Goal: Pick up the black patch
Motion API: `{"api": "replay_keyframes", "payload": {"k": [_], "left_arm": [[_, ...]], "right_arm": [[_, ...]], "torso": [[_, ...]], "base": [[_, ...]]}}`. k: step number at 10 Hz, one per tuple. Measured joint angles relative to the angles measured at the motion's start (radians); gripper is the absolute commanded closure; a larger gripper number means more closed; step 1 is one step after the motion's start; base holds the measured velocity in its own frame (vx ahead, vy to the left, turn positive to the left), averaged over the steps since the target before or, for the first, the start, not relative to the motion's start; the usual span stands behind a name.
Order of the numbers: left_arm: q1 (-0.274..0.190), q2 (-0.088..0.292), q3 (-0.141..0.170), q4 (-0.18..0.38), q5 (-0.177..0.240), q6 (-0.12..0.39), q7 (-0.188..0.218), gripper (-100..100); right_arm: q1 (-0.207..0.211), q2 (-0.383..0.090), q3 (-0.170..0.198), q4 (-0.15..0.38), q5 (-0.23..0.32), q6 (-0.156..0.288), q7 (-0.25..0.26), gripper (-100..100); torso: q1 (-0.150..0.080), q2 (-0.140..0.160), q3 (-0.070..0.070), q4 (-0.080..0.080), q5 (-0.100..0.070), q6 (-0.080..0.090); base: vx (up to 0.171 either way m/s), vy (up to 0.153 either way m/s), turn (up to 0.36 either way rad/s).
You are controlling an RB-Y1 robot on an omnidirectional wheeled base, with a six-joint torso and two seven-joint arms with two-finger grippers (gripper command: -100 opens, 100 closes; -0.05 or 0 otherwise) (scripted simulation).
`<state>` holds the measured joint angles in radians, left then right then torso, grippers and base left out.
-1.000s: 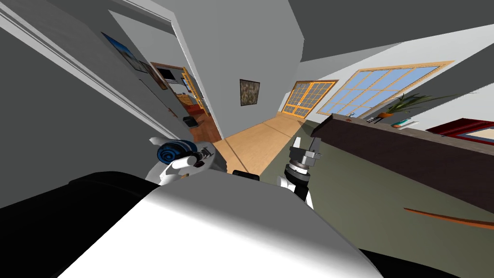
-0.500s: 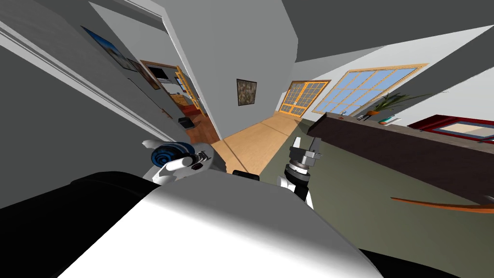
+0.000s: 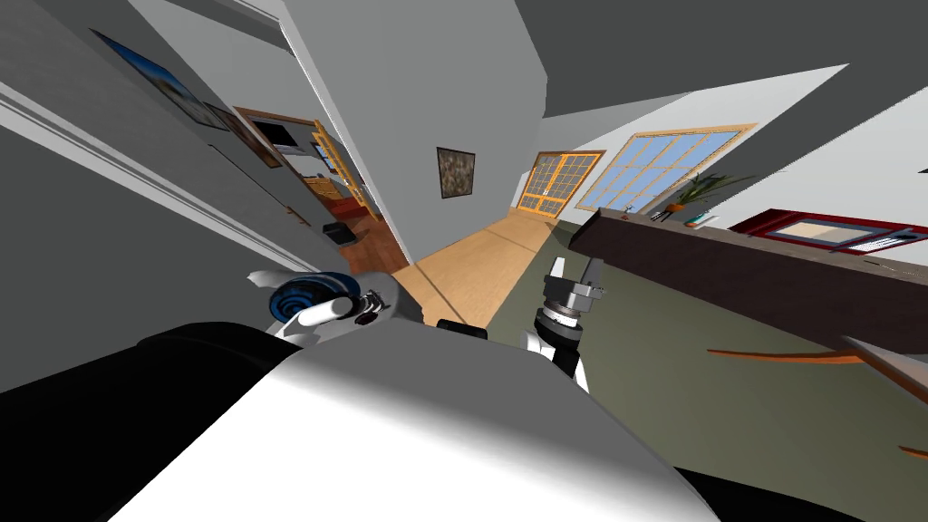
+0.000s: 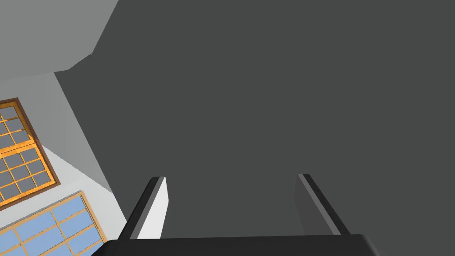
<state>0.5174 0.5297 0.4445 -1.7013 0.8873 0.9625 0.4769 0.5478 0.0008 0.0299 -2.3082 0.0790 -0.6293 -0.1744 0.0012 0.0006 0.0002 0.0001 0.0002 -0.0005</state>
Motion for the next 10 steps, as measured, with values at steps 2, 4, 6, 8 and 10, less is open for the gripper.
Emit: {"api": "replay_keyframes", "payload": {"k": [2,4,6,8,10], "left_arm": [[0.009,0.022,0.014,0.037,0.031,0.05,-0.012,-100],[0.033,0.031,0.025,0.049,0.049,0.096,-0.018,-100],[0.041,0.046,0.032,0.068,0.061,0.141,-0.017,-100],[0.05,0.067,0.045,0.1,0.087,0.182,-0.029,-100],[0.061,0.089,0.056,0.122,0.107,0.23,-0.033,-100]], "right_arm": [[0.0,0.0,0.0,0.0,0.0,0.0,0.0,0],[0.0,0.0,0.0,0.0,0.0,0.0,0.0,0],[0.0,0.0,0.0,0.0,0.0,0.0,0.0,0],[0.0,0.0,0.0,0.0,0.0,0.0,0.0,0],[0.0,0.0,0.0,0.0,0.0,0.0,0.0,0]], "torso": [[0.0,0.0,0.0,0.0,0.0,0.0],[0.0,0.0,0.0,0.0,0.0,0.0],[0.0,0.0,0.0,0.0,0.0,0.0],[0.0,0.0,0.0,0.0,0.0,0.0],[0.0,0.001,0.0,0.0,0.0,-0.001]], "base": [[-0.01,0.023,-0.091],[-0.008,0.024,-0.087],[-0.009,0.022,-0.094],[-0.016,0.029,-0.131],[-0.011,0.029,-0.055]]}}
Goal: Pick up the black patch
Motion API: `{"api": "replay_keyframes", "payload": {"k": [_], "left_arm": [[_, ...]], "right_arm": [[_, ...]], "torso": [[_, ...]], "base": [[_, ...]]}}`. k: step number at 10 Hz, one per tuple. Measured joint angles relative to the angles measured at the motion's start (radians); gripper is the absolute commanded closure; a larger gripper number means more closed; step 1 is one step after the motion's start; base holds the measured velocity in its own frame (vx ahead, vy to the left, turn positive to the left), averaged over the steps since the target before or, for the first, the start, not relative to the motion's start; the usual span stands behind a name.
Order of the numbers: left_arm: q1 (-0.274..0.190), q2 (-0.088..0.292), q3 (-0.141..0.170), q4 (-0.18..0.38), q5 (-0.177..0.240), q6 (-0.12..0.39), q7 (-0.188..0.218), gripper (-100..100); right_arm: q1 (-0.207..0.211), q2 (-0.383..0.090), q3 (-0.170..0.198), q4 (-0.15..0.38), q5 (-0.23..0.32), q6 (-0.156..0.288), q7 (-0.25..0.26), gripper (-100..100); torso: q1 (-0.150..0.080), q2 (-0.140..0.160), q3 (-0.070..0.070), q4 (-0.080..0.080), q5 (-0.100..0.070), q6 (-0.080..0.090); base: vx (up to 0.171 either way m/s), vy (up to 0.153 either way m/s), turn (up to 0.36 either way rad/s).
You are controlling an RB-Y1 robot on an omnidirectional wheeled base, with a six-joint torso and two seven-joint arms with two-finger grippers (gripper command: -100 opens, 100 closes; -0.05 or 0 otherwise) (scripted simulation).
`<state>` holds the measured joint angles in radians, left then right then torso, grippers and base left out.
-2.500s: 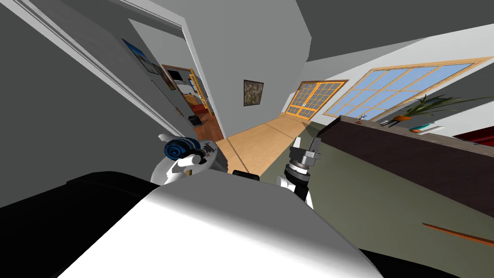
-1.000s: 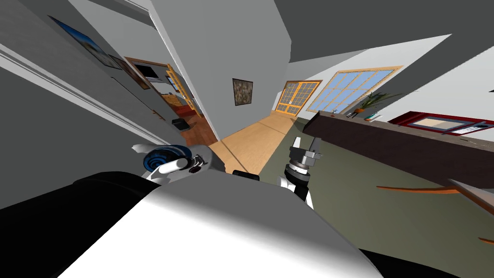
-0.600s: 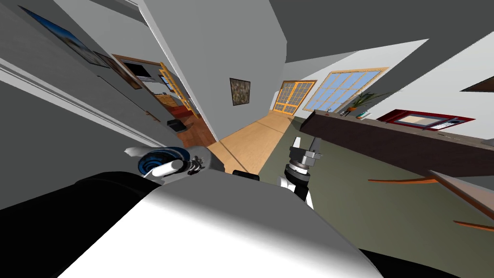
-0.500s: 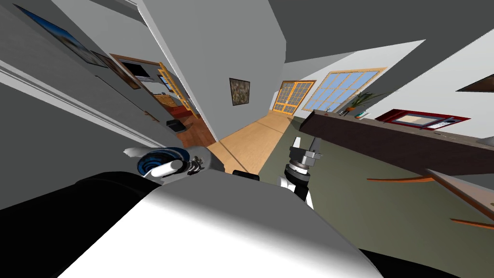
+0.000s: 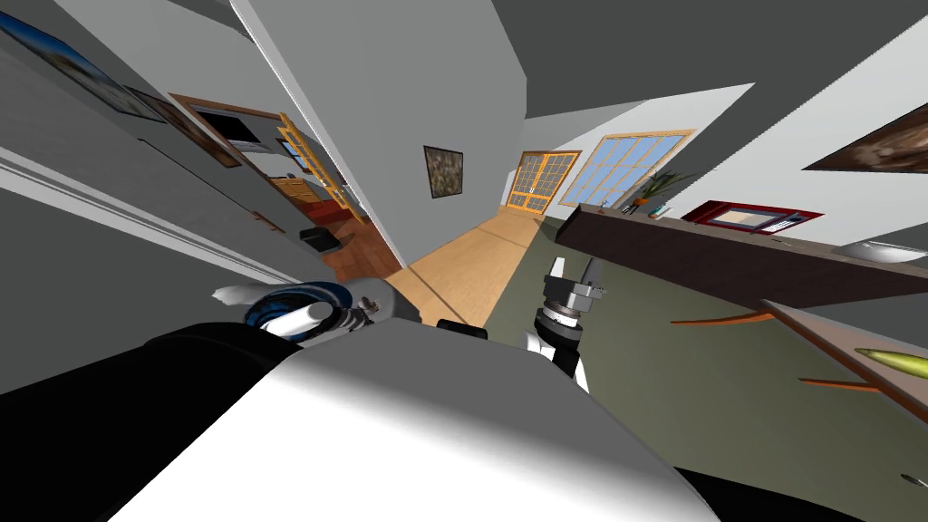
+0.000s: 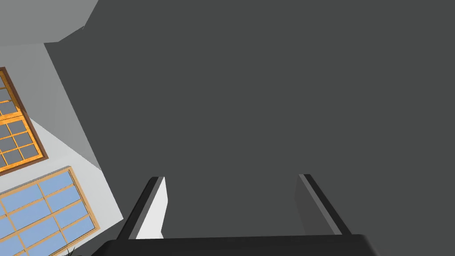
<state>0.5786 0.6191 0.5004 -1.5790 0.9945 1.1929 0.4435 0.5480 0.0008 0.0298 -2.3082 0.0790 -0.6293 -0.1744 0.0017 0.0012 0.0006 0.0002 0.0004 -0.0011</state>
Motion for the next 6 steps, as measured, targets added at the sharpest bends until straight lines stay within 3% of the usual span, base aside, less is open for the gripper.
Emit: {"api": "replay_keyframes", "payload": {"k": [6], "left_arm": [[0.047,0.077,0.036,0.054,0.065,0.134,-0.016,-100]], "right_arm": [[0.0,0.0,0.0,0.0,0.0,0.0,0.0,0]], "torso": [[0.0,0.0,0.0,0.0,0.0,0.0]], "base": [[-0.011,0.034,-0.069]]}}
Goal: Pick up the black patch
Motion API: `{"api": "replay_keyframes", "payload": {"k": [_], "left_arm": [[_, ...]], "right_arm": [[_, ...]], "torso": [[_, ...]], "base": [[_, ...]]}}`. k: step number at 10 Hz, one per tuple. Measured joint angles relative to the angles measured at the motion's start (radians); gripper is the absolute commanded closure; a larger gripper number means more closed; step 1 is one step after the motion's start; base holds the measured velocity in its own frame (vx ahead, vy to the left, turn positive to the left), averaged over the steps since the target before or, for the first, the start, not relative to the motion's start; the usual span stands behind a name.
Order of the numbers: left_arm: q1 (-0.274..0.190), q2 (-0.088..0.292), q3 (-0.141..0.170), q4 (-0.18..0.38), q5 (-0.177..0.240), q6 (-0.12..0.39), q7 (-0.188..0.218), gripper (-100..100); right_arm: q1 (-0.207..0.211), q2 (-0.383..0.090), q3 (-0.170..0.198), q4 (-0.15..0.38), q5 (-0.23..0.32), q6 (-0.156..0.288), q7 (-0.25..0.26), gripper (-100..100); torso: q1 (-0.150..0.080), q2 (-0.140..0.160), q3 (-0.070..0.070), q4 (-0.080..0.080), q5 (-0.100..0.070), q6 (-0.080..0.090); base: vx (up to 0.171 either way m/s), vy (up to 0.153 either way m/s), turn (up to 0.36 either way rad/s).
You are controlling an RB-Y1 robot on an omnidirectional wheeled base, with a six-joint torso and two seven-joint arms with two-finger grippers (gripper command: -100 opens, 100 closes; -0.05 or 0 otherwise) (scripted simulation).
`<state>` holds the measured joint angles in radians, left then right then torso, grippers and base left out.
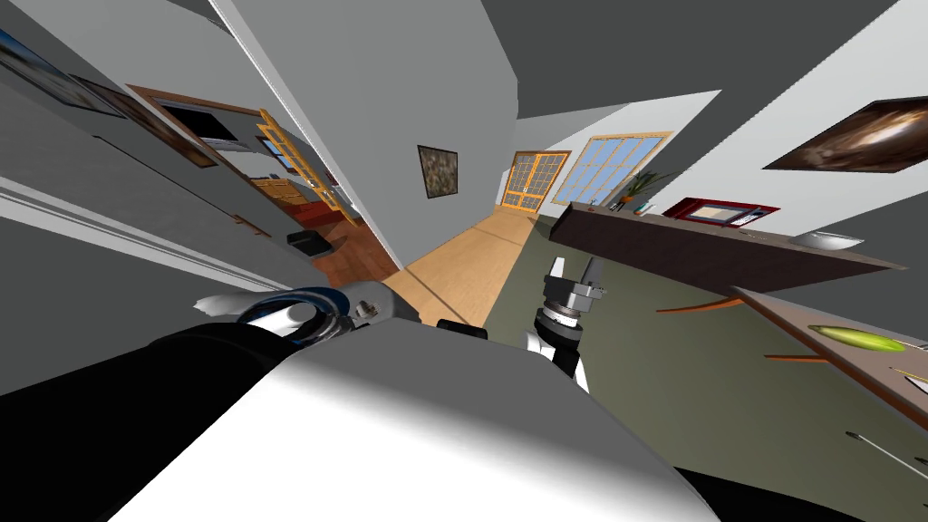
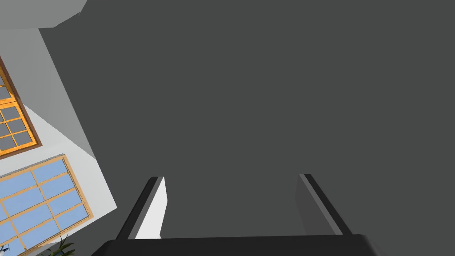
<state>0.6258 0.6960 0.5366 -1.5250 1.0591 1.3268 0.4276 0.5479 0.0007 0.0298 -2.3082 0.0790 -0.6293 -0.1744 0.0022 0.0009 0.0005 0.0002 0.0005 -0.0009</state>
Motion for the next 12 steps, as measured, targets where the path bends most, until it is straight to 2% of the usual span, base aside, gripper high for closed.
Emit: {"api": "replay_keyframes", "payload": {"k": [1,2,4,5,9,10,11,12], "left_arm": [[0.0,0.001,0.001,0.001,0.001,0.004,0.0,0],[0.0,0.001,0.001,0.0,0.001,0.004,0.0,-100],[-0.027,-0.017,-0.022,0.045,-0.022,-0.024,-0.013,-100],[-0.029,-0.018,-0.024,0.047,-0.024,-0.028,-0.015,100],[-0.029,-0.018,-0.024,0.047,-0.023,-0.026,-0.015,100],[-0.029,-0.019,-0.024,0.047,-0.023,-0.026,-0.015,0],[-0.029,-0.019,-0.024,0.047,-0.023,-0.026,-0.015,100],[-0.02,-0.013,-0.017,0.035,-0.015,-0.019,-0.013,100]], "right_arm": [[0.0,0.0,0.0,0.0,0.0,0.0,0.0,0],[0.0,0.0,0.0,0.0,0.0,0.0,0.0,0],[0.0,0.0,0.0,0.0,0.0,0.0,0.0,0],[0.0,0.0,0.0,0.0,0.0,0.0,0.0,0],[0.0,0.0,0.0,0.0,0.0,0.0,0.0,0],[0.0,0.0,0.0,0.0,0.0,0.0,0.0,0],[0.0,0.0,0.0,0.0,0.0,0.0,0.0,0],[0.0,0.0,0.0,0.0,0.0,0.0,0.0,0]], "torso": [[-0.001,0.0,0.0,0.0,0.0,0.0],[-0.002,-0.001,0.0,0.0,0.0,0.0],[-0.002,-0.002,-0.001,0.0,0.0,0.0],[-0.002,-0.001,-0.001,0.0,0.0,0.0],[-0.002,-0.001,-0.001,0.0,0.0,0.0],[-0.002,-0.001,-0.001,0.0,0.0,0.0],[-0.002,-0.001,-0.001,0.0,0.0,0.0],[-0.002,-0.001,-0.001,0.0,-0.001,0.0]], "base": [[0.0,0.0,0.0],[0.002,0.009,-0.031],[0.004,0.009,-0.017],[0.0,0.0,0.0],[0.0,0.0,0.0],[0.0,0.0,0.0],[-0.001,-0.006,0.021],[-0.003,-0.008,0.03]]}}
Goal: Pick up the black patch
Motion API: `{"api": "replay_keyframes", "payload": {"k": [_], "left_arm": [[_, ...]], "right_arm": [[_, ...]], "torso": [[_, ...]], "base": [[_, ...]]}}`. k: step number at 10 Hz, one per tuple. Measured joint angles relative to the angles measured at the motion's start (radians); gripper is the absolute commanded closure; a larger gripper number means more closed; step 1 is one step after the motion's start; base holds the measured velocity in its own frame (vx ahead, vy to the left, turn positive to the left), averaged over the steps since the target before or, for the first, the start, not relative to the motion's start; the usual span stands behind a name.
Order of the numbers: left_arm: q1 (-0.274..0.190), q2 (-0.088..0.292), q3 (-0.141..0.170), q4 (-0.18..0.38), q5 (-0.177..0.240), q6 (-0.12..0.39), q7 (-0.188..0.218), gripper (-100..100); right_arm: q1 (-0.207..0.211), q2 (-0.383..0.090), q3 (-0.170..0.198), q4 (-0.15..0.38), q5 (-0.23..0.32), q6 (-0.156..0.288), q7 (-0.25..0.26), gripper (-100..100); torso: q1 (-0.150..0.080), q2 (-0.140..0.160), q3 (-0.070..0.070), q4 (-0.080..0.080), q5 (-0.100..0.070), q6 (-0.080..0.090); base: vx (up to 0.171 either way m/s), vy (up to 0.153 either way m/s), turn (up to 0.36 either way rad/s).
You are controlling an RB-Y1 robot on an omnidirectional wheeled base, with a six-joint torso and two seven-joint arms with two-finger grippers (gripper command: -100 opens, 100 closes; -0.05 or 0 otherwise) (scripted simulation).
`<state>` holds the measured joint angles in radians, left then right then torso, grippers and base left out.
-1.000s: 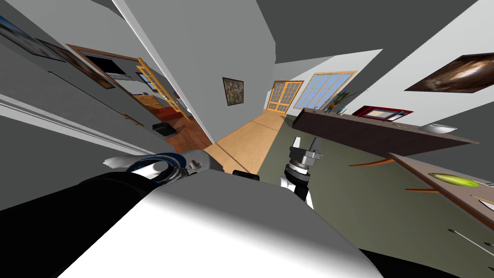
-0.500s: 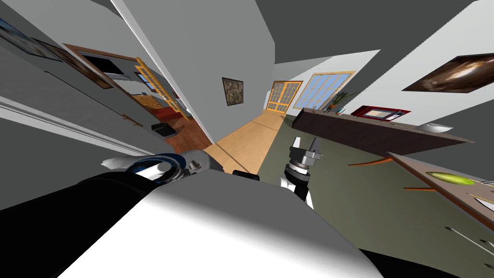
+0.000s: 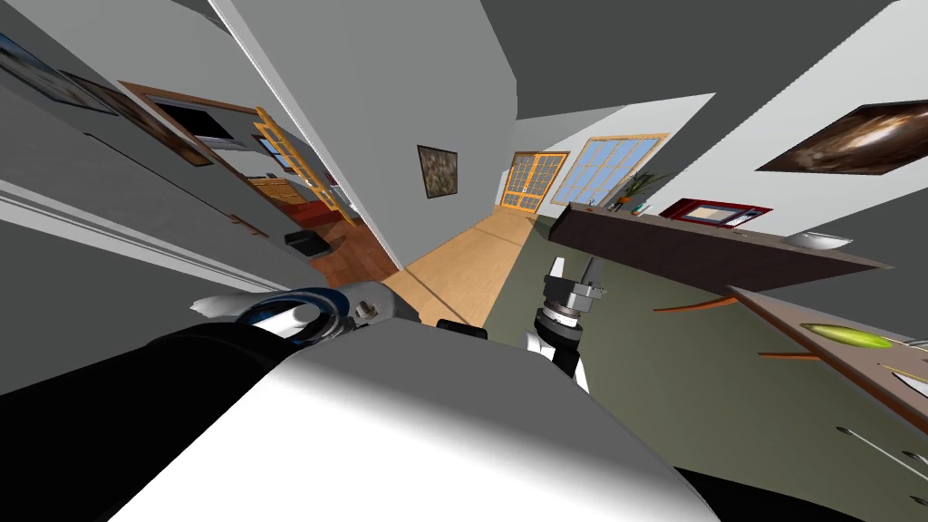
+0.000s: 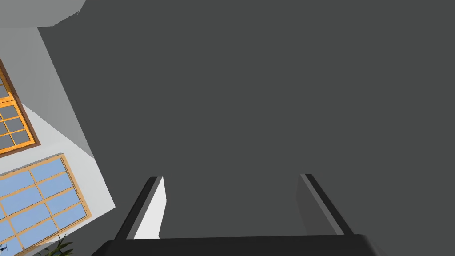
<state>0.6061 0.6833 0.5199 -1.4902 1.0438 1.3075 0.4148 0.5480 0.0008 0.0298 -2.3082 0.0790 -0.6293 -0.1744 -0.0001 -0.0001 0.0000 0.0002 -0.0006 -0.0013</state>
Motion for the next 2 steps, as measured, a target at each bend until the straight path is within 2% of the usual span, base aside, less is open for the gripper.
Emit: {"api": "replay_keyframes", "payload": {"k": [1,2], "left_arm": [[0.012,0.006,0.009,-0.019,0.008,0.01,0.005,100],[0.013,0.007,0.011,-0.021,0.009,0.012,0.007,0]], "right_arm": [[0.0,0.0,0.0,0.0,0.0,0.0,0.0,0],[0.0,0.0,0.0,0.0,0.0,0.0,0.0,0]], "torso": [[-0.001,0.0,0.0,0.0,0.0,0.0],[0.0,0.0,0.0,0.0,0.0,0.0]], "base": [[0.0,0.0,0.0],[0.0,0.0,0.0]]}}
